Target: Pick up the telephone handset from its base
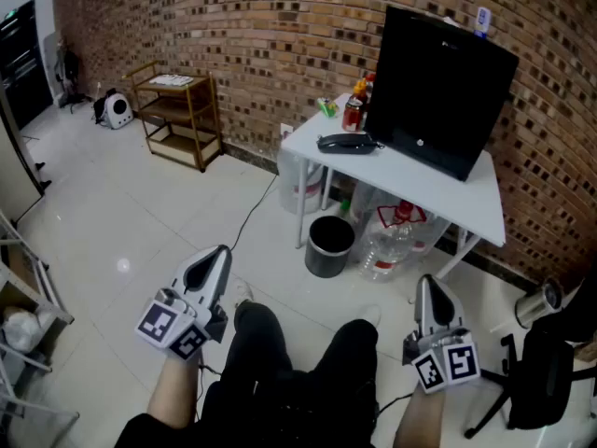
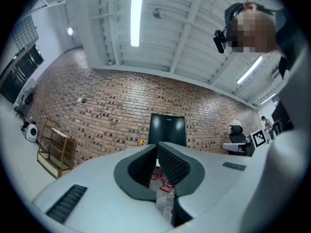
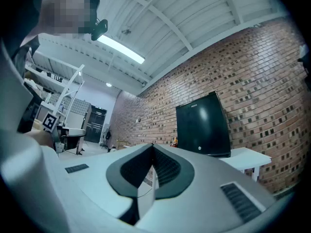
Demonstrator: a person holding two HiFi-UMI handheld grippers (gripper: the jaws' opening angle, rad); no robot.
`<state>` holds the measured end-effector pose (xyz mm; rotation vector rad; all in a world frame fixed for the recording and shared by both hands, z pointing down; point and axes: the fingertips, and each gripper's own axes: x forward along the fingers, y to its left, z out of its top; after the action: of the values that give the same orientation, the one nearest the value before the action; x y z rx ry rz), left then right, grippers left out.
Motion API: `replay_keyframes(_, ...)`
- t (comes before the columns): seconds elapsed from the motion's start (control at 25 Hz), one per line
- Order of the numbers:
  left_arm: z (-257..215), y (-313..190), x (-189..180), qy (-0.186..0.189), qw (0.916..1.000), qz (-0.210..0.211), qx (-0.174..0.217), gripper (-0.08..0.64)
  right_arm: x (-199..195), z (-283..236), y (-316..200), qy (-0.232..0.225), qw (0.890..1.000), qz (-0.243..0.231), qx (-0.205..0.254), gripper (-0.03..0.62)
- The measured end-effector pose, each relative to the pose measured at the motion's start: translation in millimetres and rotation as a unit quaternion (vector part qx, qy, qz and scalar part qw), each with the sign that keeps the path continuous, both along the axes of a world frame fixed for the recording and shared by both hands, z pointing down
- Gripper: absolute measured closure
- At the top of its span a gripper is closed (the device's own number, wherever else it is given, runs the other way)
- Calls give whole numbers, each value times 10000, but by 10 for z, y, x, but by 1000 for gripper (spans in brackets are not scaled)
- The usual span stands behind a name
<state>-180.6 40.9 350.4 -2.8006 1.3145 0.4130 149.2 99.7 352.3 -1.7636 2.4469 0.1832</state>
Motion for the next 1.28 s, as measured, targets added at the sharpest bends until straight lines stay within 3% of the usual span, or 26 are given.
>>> replay_keyframes(0.24,-102,-130,64,-103,9999,-19,121,546,10,-92,-132,98,9999,-22,-57,594)
replay_keyframes(0.52,20,-413,366,-402,9986,316,122,546,14,57,-410,284,9993,45,-220,594)
replay_keyframes(0.68,-101,-741,717,-273,9979,581,54,546,5,49,-706,530,9982,131,-266,594)
replay_keyframes(0.88,-31,-1212,1158,-258,9962,826,121,546,-1,158,-1208,449,9981,199,-366,594)
replay_keyframes(1.04,74,-1561,1435,-478,9949,885,17,546,-36,216,-1642,476,9976,206,-458,594)
replay_keyframes(1.28,32,-2075,1665,-523,9938,979,-111,546,-151,114,-2197,500,9980,101,-366,594)
